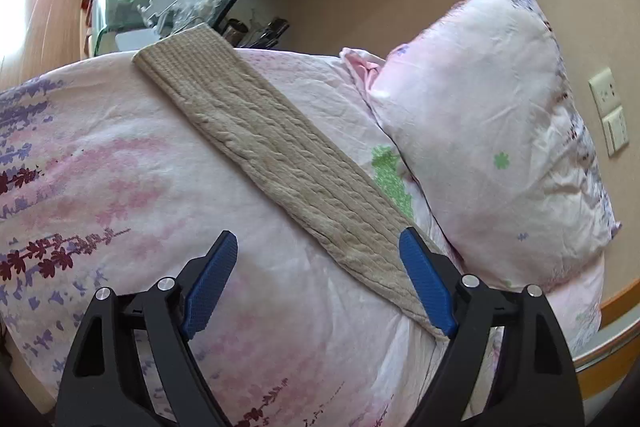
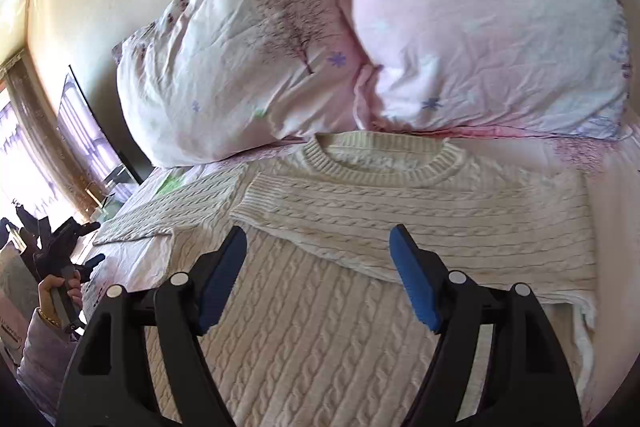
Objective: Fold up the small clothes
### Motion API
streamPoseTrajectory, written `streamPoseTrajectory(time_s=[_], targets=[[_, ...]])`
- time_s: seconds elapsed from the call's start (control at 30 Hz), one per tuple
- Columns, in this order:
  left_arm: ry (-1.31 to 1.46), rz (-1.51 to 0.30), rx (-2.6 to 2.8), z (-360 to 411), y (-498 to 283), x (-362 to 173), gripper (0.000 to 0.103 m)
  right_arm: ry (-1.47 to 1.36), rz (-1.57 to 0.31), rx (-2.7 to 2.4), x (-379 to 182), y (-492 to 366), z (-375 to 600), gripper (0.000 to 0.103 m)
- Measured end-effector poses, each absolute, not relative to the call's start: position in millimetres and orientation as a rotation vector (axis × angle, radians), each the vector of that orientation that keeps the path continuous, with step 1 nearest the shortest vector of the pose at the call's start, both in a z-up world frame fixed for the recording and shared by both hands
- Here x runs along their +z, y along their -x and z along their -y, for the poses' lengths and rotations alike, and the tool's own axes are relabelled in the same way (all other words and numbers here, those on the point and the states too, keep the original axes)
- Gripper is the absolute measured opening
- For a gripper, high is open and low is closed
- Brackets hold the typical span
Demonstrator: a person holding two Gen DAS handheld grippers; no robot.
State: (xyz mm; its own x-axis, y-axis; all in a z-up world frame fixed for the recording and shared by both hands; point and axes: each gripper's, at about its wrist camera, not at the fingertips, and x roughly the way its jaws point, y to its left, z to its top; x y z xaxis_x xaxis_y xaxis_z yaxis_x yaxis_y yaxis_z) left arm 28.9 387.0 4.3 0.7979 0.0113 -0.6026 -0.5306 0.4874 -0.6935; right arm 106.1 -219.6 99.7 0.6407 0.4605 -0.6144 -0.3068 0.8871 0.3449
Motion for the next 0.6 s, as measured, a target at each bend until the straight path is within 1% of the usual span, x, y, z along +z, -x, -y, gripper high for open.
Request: streamPoseTrajectory(time_s=[0.03,0.07,0.17,0.3,0.33,0.4,0.43,0.47,0.53,0.6], targets=[[1.070,-0.556,0.354,-396,-27,0,0.077,-0.222,-0.756,0.416,101,-106,230,0.076],[1.103,-0.545,0.371,-403,-26,-1,0.075,-0.231,-0.756,0.388,101,-109,240,0.077],[1.184,-0.517,0.414,-421,-27,-4,0.074,-0.264,-0.772,0.338,96,-122,263,0.078],[1.213,-0.519,0.431,-437,-44,-7,0.073,-0.289,-0.773,0.301,94,-118,282,0.078],[1.218,-0.521,0.432,-440,-48,-8,0.068,-0.296,-0.773,0.298,94,-117,286,0.078],[1.257,-0.523,0.436,-448,-53,-14,0.050,-0.304,-0.770,0.291,94,-113,295,0.079],[1.280,-0.539,0.444,-452,-57,-20,0.028,-0.306,-0.760,0.284,96,-110,301,0.079],[1.290,-0.551,0.449,-454,-60,-23,0.015,-0.303,-0.751,0.273,97,-108,306,0.079],[1.226,-0.544,0.457,-444,-68,-11,0.014,-0.289,-0.732,0.243,102,-101,318,0.079],[1.065,-0.518,0.384,-414,-87,25,0.013,-0.274,-0.710,0.206,105,-95,331,0.079]])
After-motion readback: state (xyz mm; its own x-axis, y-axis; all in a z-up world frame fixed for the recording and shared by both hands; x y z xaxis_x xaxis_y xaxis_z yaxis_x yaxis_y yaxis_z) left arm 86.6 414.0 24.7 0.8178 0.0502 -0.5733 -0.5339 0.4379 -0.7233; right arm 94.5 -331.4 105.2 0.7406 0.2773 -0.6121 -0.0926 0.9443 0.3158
